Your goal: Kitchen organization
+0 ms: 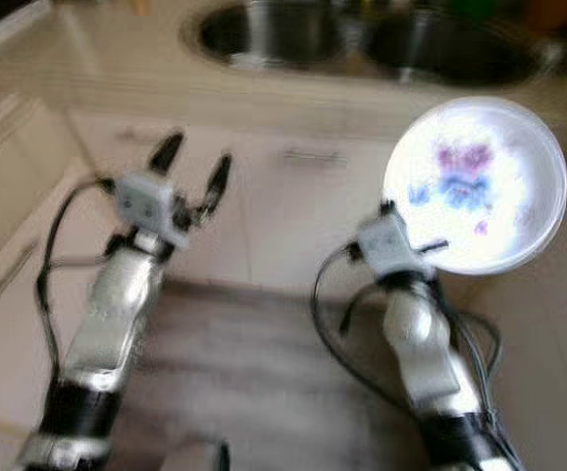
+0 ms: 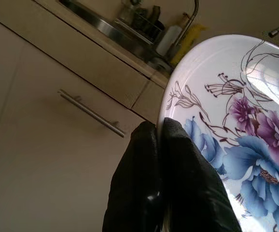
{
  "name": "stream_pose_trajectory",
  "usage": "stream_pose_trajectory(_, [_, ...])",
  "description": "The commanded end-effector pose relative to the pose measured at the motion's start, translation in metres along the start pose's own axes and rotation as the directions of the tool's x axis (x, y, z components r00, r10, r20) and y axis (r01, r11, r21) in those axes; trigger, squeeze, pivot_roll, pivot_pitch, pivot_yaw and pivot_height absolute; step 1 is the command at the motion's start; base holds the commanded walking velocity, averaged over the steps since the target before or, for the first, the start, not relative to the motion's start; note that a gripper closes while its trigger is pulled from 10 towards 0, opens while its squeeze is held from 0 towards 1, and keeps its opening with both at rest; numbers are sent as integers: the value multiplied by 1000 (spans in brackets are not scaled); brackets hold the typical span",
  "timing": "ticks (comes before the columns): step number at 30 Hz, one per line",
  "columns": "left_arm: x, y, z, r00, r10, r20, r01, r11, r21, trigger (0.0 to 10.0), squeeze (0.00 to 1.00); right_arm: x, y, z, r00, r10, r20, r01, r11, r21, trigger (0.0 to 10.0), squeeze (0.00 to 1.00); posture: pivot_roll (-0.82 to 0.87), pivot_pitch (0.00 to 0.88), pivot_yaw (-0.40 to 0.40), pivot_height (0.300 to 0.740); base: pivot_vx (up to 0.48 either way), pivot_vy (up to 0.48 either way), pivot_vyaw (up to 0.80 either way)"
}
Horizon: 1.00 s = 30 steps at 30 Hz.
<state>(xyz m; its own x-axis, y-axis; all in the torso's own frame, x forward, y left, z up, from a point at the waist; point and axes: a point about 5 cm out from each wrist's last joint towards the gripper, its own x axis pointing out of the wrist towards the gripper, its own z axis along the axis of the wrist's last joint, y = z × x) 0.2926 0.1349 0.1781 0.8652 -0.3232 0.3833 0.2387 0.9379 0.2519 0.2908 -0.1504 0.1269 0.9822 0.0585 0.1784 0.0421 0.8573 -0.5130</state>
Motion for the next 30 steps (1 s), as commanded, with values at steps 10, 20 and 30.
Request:
stream_pose_trajectory(10, [6, -8, 8, 999, -24, 42, 24, 1000, -1, 10000, 0, 4, -34, 24, 970, -183, 161, 178, 983, 48, 10000, 0, 136, 2, -58, 740, 361, 0, 160])
stream_pose_trajectory(20, [7, -7, 9, 999, -24, 47, 24, 1000, -1, 10000, 0, 3, -43, 37, 939, -231, 254, 225, 973, 51, 10000, 0, 135, 1, -57, 740, 354, 0, 0])
stream_pose_trajectory(30, [8, -6, 9, 999, -23, 49, 23, 1000, 4, 10000, 0, 3, -41, 39, 936, -223, 272, 221, 974, 40, 10000, 0, 137, 1, -56, 740, 354, 0, 0])
